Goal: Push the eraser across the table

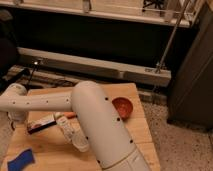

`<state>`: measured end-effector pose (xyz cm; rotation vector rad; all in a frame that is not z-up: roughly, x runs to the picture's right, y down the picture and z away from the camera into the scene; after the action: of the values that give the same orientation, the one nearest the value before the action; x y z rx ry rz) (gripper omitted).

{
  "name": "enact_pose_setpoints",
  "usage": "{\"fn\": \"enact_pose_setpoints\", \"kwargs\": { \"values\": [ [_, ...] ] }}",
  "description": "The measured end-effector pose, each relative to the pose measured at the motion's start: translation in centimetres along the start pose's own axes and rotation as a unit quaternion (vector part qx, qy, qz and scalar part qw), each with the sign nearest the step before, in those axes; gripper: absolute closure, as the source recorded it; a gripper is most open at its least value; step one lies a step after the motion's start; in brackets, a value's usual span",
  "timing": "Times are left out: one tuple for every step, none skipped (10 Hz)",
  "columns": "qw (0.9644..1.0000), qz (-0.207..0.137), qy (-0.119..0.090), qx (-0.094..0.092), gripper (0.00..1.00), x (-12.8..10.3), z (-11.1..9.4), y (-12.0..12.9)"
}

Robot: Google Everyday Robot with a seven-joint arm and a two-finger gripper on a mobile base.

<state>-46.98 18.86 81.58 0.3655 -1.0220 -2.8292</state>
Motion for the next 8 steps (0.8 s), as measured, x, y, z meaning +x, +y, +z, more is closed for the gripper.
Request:
{"fn": "enact_pose_setpoints", "kwargs": {
  "values": [
    [1.0000,0.001,0.003,0.005,1.00,-0.2,0.1,0.2],
    [0.9999,-0.001,0.006,0.009,1.00,-0.4,0.1,0.3],
    [0.9998,-0.009,0.011,0.017,1.00,-0.5,0.0,0.1],
    [0.9996,-0.014,0.014,0.022,1.00,-0.5,-0.1,0.0],
    [0.9991,-0.023,0.018,0.029,1.00,-0.4,-0.2,-0.3],
    [0.9988,-0.029,0.020,0.034,1.00,-0.3,-0.1,-0.7],
    [0.9983,-0.038,0.020,0.040,1.00,-0.1,0.0,-1.1],
    [0.9980,-0.044,0.019,0.042,1.00,0.1,0.0,-1.5]
  ]
}}
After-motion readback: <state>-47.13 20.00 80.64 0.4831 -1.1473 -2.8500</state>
